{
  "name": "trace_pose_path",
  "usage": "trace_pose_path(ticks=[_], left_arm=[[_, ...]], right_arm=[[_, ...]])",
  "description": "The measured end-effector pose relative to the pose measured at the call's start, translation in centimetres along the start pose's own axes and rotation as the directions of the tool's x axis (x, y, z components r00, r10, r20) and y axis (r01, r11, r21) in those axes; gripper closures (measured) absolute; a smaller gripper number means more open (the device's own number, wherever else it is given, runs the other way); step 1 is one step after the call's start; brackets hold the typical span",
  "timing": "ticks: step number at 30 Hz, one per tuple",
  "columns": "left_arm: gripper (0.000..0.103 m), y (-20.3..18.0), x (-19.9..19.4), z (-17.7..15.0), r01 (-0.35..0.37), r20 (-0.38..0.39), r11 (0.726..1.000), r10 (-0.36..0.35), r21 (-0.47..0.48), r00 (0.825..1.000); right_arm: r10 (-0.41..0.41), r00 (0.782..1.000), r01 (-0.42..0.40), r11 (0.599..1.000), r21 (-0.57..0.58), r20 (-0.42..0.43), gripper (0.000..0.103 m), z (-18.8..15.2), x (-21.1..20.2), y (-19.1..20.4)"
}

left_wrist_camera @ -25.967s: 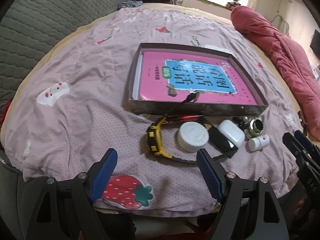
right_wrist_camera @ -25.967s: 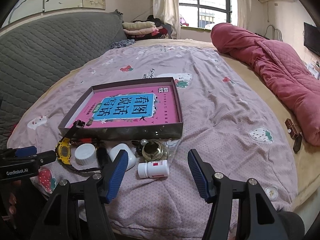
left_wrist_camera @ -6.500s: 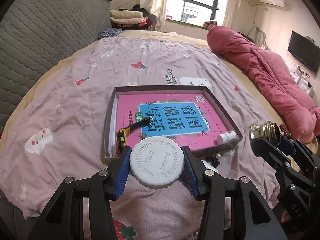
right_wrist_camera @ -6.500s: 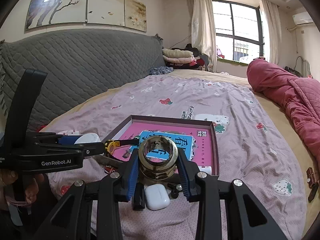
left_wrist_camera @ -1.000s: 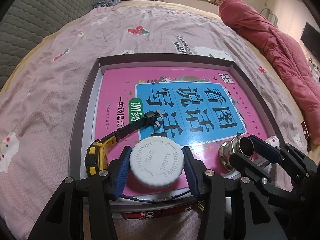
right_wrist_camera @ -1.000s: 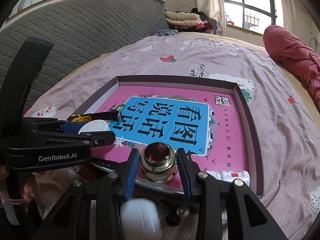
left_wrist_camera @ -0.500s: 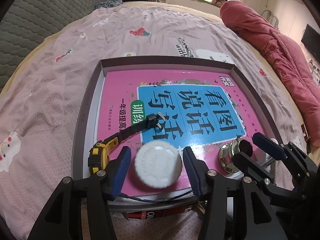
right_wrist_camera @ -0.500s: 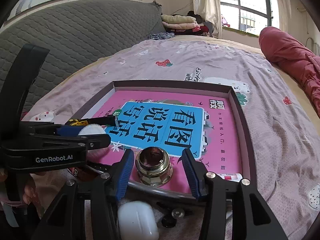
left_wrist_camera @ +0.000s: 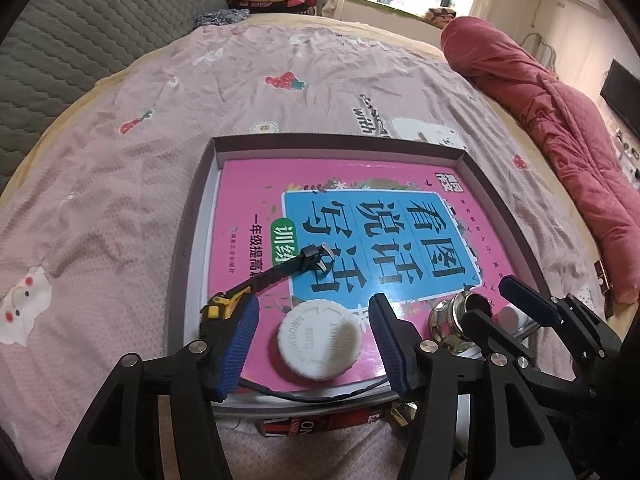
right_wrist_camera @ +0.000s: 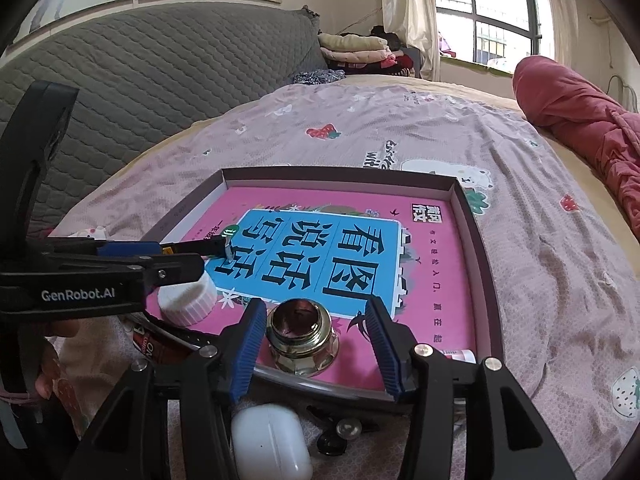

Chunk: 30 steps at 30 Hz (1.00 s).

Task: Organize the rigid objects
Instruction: 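Open both tools to release the lid and jar inside the tray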

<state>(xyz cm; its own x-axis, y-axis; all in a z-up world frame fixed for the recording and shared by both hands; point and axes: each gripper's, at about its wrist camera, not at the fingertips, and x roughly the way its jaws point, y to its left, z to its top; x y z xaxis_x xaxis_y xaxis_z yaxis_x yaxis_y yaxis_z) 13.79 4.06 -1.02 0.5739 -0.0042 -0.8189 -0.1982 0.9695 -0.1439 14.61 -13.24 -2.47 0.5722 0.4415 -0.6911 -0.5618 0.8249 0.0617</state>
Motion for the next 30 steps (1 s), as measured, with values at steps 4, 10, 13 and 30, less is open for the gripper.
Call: trace_pose_path(ticks=[4,10,13,30], left_arm=[[0.044,0.1,-0.8,0.0,-0.005,0.014,1.000,0.005,-0.003,1.000],[0.038,-0.2,-1.7,0.0,-0.010,0.029,1.000,0.010,0.008,1.000],[0.038,-0.4,-2.1,-0.1,-0.007,0.031,1.000,0.007,0.010,0.999],[0.037,0.4,-6.1,-0.3,-0.004,0.083,1.000,0.004,0.001,0.997]], right_arm=[[0.000,1.000,0.000,1.000,0.000,0.017,0.052,0.2,-0.3,0.0],[-0.005,0.998,0.004,1.000,0.013,0.056,0.052,0.6,-1.4,-0.3],[-0.013,0.997,0.011,1.000,0.023,0.082,0.051,0.7,-2.1,-0.6],[-0.101,0.982,0.099,0.995,0.021,0.160,0.046,0.3,-6.4,-0.9]])
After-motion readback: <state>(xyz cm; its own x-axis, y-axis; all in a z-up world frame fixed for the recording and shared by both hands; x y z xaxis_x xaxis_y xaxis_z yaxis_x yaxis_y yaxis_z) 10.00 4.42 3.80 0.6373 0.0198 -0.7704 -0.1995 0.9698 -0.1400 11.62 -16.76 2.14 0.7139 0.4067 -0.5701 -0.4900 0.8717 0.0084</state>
